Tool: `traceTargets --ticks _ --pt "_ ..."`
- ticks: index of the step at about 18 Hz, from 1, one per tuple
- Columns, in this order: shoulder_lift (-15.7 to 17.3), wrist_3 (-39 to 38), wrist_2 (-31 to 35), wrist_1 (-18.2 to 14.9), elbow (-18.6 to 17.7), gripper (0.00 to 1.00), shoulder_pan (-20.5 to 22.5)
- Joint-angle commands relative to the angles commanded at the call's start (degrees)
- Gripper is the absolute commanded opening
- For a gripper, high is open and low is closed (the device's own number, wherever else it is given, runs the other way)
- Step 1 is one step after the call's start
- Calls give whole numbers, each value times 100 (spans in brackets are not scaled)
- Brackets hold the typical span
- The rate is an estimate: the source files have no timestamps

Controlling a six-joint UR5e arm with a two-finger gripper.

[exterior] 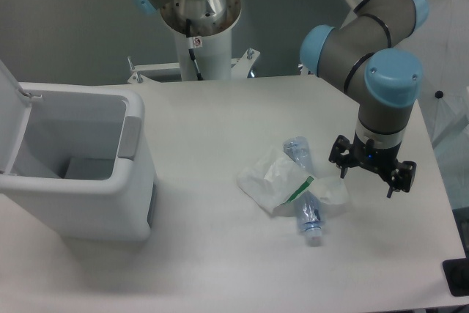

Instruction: Place the trash in the trash can

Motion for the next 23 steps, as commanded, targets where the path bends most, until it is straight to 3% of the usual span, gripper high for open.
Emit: traceTargets --ticks 6,12,14,19,23 --pt "-17 -105 -26 17 0 100 17" --pt "-97 -149 -280 281 -26 100 254" --pt "-97 -167 -614 299 -149 100 325" --pt "-62 -202 -641 299 -211 100 290" --pt "113 -622 -624 255 -605 100 132"
